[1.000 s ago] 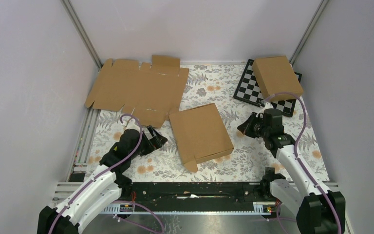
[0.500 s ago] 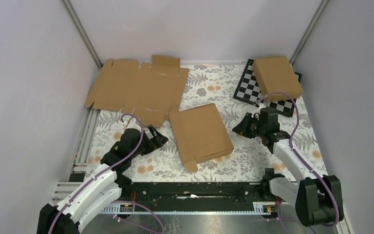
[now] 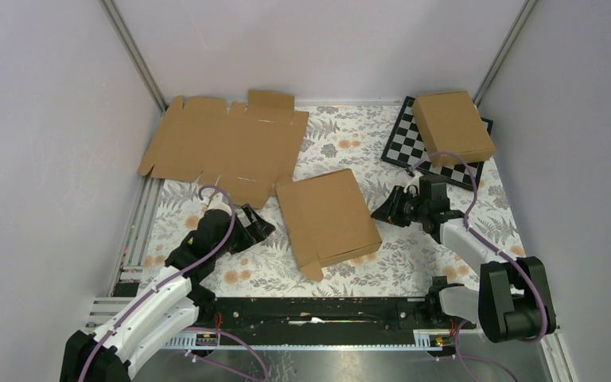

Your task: Fold the paper box

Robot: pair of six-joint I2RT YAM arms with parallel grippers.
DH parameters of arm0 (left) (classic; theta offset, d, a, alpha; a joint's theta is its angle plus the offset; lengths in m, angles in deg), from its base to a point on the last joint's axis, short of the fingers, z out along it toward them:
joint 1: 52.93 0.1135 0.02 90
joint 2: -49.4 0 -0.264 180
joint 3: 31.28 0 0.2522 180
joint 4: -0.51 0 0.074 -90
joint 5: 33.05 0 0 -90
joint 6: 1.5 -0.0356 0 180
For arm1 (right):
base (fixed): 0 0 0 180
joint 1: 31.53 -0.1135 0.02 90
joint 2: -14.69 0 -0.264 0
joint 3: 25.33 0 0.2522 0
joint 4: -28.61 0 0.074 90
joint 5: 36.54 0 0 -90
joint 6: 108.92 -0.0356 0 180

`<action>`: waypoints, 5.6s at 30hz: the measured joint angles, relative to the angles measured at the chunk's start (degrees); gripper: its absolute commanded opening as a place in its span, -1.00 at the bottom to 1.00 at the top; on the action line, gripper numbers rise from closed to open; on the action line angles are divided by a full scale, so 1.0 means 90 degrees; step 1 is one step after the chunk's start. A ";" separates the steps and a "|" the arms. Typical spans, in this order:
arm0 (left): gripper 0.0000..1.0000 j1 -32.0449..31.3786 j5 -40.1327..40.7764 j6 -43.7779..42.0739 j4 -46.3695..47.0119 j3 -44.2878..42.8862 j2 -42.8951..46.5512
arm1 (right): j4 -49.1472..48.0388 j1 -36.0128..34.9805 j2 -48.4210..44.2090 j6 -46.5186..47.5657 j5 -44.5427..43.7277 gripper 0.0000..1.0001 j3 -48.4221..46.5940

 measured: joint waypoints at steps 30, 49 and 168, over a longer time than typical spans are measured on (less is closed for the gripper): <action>0.94 0.0000 -0.0452 0.0340 0.0809 0.0372 -0.1069 | -0.0255 0.0015 0.0333 -0.0036 0.0148 -1.00 0.0044; -0.65 -0.0576 -0.0726 0.0597 0.3232 0.0585 -0.2975 | 0.0010 0.0214 0.0495 -0.0049 -0.0668 -1.00 0.0010; 0.03 -0.1630 -0.1348 -0.1552 0.2939 -0.2397 -0.3628 | 0.5289 -0.3818 -0.0656 0.1229 -0.3077 0.02 -0.3276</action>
